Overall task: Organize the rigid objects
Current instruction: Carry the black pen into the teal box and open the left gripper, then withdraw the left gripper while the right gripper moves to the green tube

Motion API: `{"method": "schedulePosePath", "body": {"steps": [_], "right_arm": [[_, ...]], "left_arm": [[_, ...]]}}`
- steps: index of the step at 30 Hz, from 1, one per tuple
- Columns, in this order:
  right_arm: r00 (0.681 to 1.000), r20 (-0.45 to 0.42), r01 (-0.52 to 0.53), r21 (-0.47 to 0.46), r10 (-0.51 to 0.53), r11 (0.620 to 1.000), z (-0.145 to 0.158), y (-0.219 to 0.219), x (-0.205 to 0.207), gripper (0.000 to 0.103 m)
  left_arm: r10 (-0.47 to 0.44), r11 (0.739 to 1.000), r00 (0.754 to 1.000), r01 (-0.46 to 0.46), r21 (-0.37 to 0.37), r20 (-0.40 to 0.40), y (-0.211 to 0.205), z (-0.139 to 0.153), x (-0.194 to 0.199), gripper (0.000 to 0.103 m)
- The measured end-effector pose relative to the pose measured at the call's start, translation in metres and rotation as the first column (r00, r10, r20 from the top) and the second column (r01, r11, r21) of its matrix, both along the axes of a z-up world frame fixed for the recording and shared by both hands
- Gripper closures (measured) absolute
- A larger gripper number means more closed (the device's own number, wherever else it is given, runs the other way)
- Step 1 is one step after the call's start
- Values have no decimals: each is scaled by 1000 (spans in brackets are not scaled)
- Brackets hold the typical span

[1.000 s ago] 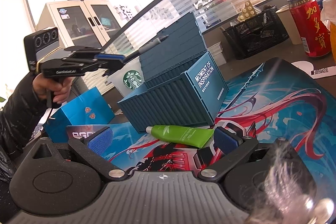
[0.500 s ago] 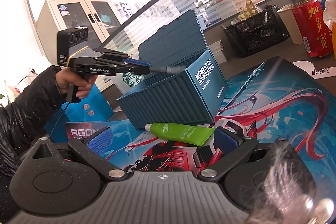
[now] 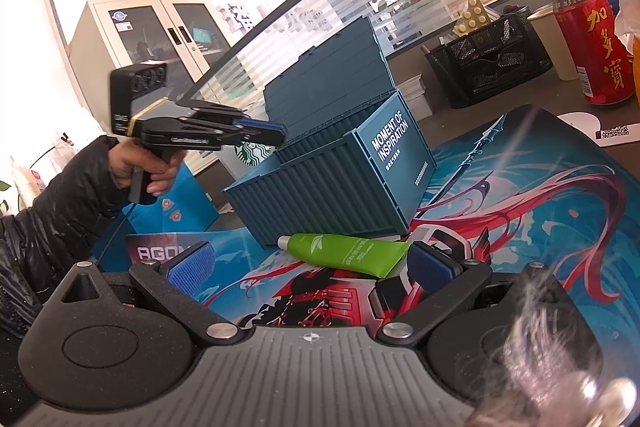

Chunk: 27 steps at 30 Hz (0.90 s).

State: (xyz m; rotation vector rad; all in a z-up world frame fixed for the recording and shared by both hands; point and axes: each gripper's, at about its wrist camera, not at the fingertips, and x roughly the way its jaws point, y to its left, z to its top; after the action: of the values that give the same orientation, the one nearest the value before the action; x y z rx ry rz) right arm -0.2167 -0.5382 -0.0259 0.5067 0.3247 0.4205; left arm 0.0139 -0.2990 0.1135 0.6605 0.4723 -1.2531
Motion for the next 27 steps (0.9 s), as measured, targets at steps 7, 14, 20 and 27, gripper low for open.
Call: {"method": "schedulePosePath", "body": {"steps": [7,14,20,27], "right_arm": [[997,-76,6,-67,-11,998,1,9,11,0],[989,-145,-43,-285,1,957,12,30,41,0],[976,-209,-140,-402,58,905,12,43,74,0],[966,-246,-184,-447,78,875,9,53,96,0]], "left_arm": [[-12,998,999,10,-65,-42,22,-8,-46,72],[45,988,991,-63,-143,-127,62,-23,-72,51],[148,971,970,-180,-159,-192,92,-33,-69,38],[257,921,925,-322,-218,-280,131,-47,-61,16]]}}
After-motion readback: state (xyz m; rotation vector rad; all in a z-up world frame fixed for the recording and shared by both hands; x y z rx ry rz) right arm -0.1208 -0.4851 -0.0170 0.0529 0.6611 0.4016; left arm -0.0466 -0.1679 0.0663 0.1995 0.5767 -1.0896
